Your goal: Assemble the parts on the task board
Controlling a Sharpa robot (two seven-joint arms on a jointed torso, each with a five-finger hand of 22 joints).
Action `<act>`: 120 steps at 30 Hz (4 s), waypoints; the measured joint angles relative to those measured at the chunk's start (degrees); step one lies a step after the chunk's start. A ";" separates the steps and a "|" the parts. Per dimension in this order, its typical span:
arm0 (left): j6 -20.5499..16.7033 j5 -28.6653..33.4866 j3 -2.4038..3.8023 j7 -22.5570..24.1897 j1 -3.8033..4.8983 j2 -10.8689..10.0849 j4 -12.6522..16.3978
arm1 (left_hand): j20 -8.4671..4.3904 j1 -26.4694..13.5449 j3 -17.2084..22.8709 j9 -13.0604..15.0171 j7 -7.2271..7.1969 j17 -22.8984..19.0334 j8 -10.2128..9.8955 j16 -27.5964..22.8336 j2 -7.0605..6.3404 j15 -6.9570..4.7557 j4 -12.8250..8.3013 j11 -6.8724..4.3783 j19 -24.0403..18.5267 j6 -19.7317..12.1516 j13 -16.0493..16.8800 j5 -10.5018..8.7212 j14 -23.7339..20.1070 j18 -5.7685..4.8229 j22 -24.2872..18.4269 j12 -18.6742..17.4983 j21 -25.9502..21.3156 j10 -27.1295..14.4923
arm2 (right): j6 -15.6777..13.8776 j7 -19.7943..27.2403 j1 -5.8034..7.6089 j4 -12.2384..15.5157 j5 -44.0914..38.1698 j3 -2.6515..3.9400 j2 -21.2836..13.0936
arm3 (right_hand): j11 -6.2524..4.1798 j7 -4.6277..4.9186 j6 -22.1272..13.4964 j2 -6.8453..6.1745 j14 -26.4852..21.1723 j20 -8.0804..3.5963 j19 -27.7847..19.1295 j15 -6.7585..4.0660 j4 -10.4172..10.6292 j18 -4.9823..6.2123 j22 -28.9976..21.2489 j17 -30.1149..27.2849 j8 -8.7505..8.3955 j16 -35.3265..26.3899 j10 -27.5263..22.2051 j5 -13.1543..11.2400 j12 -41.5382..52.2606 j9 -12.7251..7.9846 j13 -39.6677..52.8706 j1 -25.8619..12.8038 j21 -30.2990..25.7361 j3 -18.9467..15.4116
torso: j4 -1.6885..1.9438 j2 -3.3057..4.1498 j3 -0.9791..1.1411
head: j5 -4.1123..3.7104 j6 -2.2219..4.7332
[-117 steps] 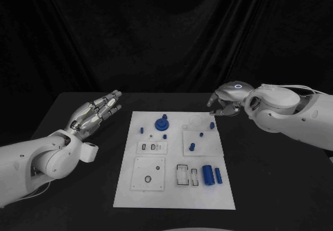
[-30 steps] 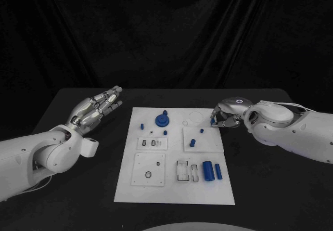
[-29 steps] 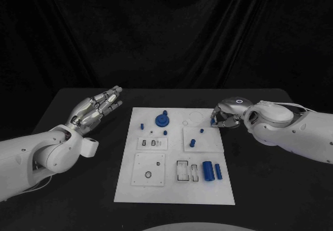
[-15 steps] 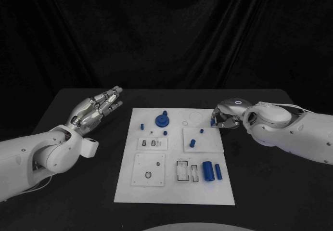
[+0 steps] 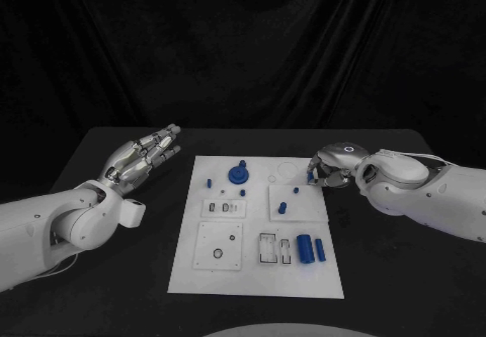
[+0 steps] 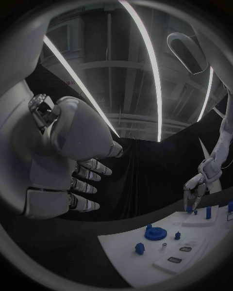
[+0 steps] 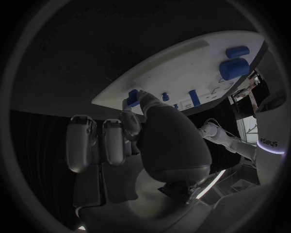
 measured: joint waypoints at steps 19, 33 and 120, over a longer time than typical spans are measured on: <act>0.01 0.00 0.00 0.00 0.00 0.08 0.04 | 0.00 0.00 0.16 0.00 0.00 0.00 0.00 0.00 0.00 0.00 -0.16 -0.01 0.00 0.00 0.00 0.23 0.00 0.00 0.00 0.00 0.00 0.00 | -1.82 -1.78 2.60 10.48 0.00 0.03 6.51 | 0.00 0.12 -0.14 0.60 -0.01 0.00 0.00 0.03 -0.21 0.00 -0.01 -0.01 0.17 0.47 0.00 2.37 0.00 0.01 -0.31 -0.63 1.50 -0.08 | -0.07 -0.02 0.01 | 2.04 -1.54; 0.12 0.00 0.00 0.00 0.00 1.24 -0.66 | 0.00 0.00 0.16 0.00 0.00 0.00 0.00 0.00 0.00 0.00 -0.16 -0.01 0.00 0.00 0.00 0.23 0.00 0.00 0.00 0.00 0.00 0.00 | 1.93 -4.03 -0.40 6.08 0.00 0.01 14.14 | 0.01 0.32 -0.35 0.58 0.02 0.00 0.00 0.10 -0.36 0.00 -0.02 -0.01 0.35 0.46 -0.01 2.37 0.00 0.47 -0.31 -0.65 1.50 -0.24 | 0.13 0.02 -0.06 | 1.92 -1.85; -5.90 -2.97 -0.02 0.01 0.22 0.54 0.56 | 0.39 -12.29 0.49 1.97 3.43 10.46 4.79 23.77 -13.81 1.64 2.58 8.01 34.49 14.46 8.01 -27.17 38.34 -0.01 8.46 25.38 21.22 26.47 | -11.39 -2.85 9.09 15.15 0.01 0.06 -0.20 | 0.36 0.30 -7.06 6.40 -1.22 0.81 -4.93 0.63 5.72 3.23 -0.02 -16.29 -3.35 -12.55 -1.71 -4.68 8.22 -3.94 8.20 -23.21 -17.25 -11.56 | -0.11 -0.12 0.04 | 2.20 -2.15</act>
